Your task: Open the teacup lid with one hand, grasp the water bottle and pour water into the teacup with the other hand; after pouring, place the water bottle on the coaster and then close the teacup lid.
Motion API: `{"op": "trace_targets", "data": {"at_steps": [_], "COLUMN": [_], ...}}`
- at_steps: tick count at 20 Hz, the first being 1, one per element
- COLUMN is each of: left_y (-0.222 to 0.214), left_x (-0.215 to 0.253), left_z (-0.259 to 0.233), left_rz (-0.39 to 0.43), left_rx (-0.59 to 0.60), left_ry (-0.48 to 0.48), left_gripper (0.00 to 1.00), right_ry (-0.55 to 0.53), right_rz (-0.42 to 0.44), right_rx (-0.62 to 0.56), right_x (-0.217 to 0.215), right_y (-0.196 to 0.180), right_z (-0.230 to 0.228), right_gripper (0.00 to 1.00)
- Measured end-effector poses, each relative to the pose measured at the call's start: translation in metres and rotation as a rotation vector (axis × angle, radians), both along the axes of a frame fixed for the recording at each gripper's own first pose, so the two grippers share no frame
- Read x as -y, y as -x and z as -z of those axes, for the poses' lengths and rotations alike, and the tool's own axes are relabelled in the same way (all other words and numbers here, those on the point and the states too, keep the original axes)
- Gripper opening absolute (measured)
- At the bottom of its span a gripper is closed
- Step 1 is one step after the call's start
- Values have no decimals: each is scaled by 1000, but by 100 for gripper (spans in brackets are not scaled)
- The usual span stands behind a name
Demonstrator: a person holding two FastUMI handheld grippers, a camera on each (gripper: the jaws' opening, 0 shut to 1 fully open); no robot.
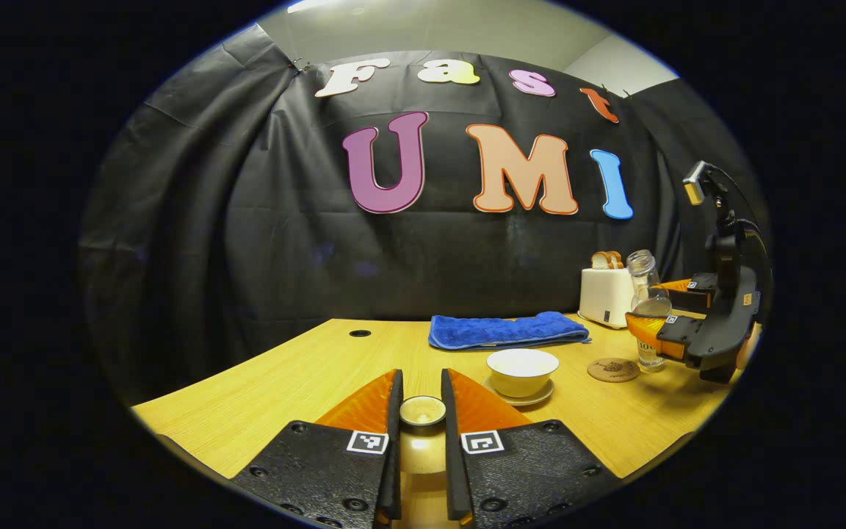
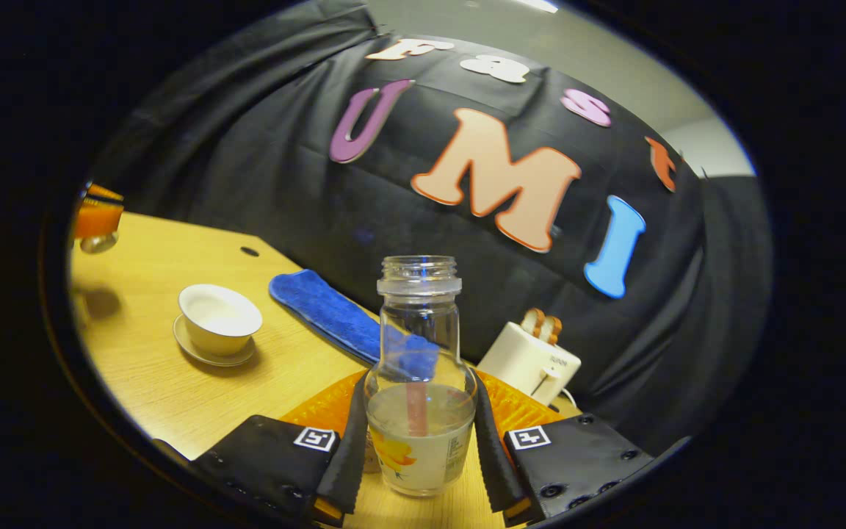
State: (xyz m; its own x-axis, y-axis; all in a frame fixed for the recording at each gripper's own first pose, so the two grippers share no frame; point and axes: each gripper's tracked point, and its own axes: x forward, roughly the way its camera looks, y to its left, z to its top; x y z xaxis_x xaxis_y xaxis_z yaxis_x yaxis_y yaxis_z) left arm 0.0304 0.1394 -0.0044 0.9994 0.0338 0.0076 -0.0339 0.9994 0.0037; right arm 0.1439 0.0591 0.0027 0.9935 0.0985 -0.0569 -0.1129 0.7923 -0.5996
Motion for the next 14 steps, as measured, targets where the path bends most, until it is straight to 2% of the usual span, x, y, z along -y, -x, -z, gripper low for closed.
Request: {"op": "trace_targets", "data": {"at_steps": [5,9,11,14], "left_y": [-1,-1,-2,-3], "left_x": [-8,-8,-8,-11], "left_z": [0,0,0,-1], "left_rz": [-1,8,8,6], "left_rx": [-1,1,-1,1], "left_ry": [1,1,1,-2], "left_gripper": [21,21,21,21], "right_ry": [418,716,820,897], "right_rz": [-21,-67,-82,-111], "right_rx": [-54,-16,18,35], "right_x": [-30,-46,-54,-60], "right_y": [-15,-26,-26,-23], "right_z": [34,43,42,42], "right_gripper": [70,70,70,69]}}
